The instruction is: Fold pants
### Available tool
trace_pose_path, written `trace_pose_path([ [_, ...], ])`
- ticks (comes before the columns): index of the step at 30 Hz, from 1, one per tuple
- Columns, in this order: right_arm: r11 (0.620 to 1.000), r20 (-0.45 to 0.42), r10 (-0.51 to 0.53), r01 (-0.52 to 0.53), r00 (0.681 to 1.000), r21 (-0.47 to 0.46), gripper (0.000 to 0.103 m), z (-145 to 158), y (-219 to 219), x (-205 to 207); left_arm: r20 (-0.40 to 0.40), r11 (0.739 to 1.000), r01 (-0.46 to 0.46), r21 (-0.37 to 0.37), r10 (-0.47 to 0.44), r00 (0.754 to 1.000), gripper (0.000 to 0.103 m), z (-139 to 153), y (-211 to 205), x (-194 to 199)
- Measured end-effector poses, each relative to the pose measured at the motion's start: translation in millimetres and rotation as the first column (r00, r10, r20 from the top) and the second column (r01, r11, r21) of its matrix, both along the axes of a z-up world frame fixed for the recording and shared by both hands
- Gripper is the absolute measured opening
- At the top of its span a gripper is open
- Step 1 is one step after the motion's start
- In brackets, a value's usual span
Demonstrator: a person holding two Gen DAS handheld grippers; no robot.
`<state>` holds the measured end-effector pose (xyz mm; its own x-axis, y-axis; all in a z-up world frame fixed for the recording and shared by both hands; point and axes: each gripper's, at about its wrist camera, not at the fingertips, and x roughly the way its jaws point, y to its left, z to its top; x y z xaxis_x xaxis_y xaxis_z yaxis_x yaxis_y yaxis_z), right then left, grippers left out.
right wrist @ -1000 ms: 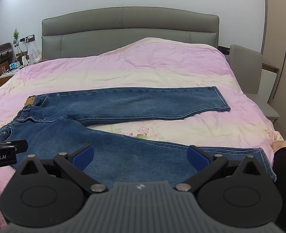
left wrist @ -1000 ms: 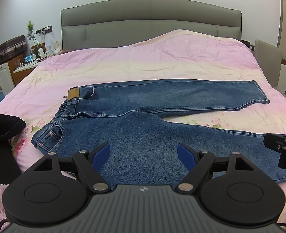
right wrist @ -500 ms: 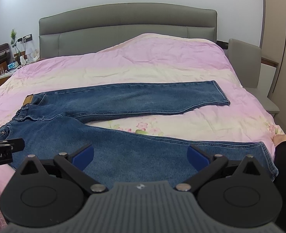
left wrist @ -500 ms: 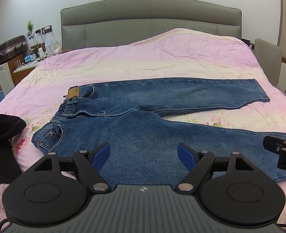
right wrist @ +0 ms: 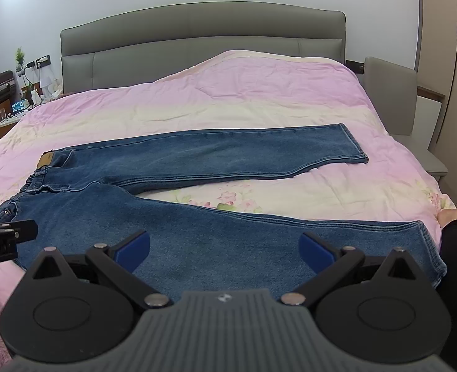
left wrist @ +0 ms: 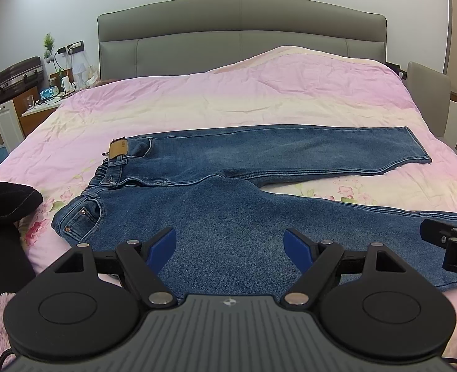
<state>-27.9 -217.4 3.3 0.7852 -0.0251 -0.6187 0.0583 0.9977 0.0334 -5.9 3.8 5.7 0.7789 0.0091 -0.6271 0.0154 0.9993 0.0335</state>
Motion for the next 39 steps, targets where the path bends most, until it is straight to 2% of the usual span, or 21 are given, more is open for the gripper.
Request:
trace_pose_path([
  [8,1.000,-0.006,0.008,-0.008,1.000,0.001,0.098,-3.4,1.1,0.5,-0.005,1.000,0.011,0.005,-0.011,1.000,0.092,-2.6,-0.5,0.3],
  [13,0.998,-0.026,0.062,-0.062,0.998,0.033,0.098,-17.4,-9.1,2.2,-0.006,0.992,0.103,0.076,-0.103,0.995,0.092,-8.1,-6.9,2.6],
  [16,0.993,-0.070,0.122,-0.122,0.990,-0.002,0.098,-31.2,-14.6,5.8,-0.024,0.982,0.162,0.100,-0.161,0.987,0.092,-14.5,-7.0,5.8],
  [19,0.973,-0.169,0.206,-0.220,0.964,-0.064,0.095,-49.9,-17.9,12.4,-0.060,0.959,0.248,0.139,-0.242,0.968,0.088,-26.5,-9.5,11.5],
  [21,0.952,-0.241,0.257,-0.288,0.936,-0.102,0.087,-64.1,-18.5,16.3,-0.089,0.927,0.326,0.185,-0.315,0.945,0.087,-37.8,-16.0,12.9],
  [22,0.939,-0.276,0.283,-0.323,0.919,-0.114,0.085,-72.0,-18.2,17.6,-0.111,0.900,0.382,0.211,-0.366,0.924,0.087,-44.7,-20.5,11.2],
  [26,0.886,-0.378,0.362,-0.441,0.852,-0.145,0.085,-101.5,-13.1,22.1,-0.211,0.756,0.573,0.317,-0.533,0.820,0.086,-76.6,-38.5,4.0],
  [29,0.834,-0.433,0.397,-0.515,0.809,-0.196,0.085,-122.1,-7.6,23.9,-0.287,0.651,0.666,0.364,-0.602,0.745,0.086,-101.5,-48.6,1.1],
  [31,0.787,-0.468,0.405,-0.560,0.786,-0.259,0.085,-135.9,-5.2,25.2,-0.326,0.597,0.696,0.400,-0.617,0.716,0.086,-117.9,-54.6,1.0],
  [33,0.740,-0.485,0.406,-0.590,0.774,-0.322,0.085,-147.6,-4.9,26.3,-0.346,0.548,0.709,0.444,-0.625,0.700,0.086,-131.7,-57.8,0.5],
  [35,0.700,-0.493,0.413,-0.613,0.766,-0.367,0.081,-157.7,-7.4,27.1,-0.357,0.520,0.714,0.468,-0.628,0.691,0.086,-143.0,-59.8,1.3],
  [36,0.691,-0.491,0.425,-0.623,0.761,-0.367,0.080,-159.6,-9.5,28.8,-0.361,0.517,0.716,0.469,-0.628,0.689,0.086,-147.8,-60.8,2.3],
  [38,0.688,-0.487,0.441,-0.632,0.754,-0.356,0.072,-159.6,-12.0,32.1,-0.369,0.520,0.721,0.459,-0.627,0.686,0.086,-151.6,-59.3,9.1],
  [39,0.683,-0.482,0.448,-0.636,0.753,-0.359,0.059,-156.7,-13.6,35.0,-0.368,0.522,0.721,0.455,-0.627,0.687,0.086,-153.4,-59.1,10.1],
])
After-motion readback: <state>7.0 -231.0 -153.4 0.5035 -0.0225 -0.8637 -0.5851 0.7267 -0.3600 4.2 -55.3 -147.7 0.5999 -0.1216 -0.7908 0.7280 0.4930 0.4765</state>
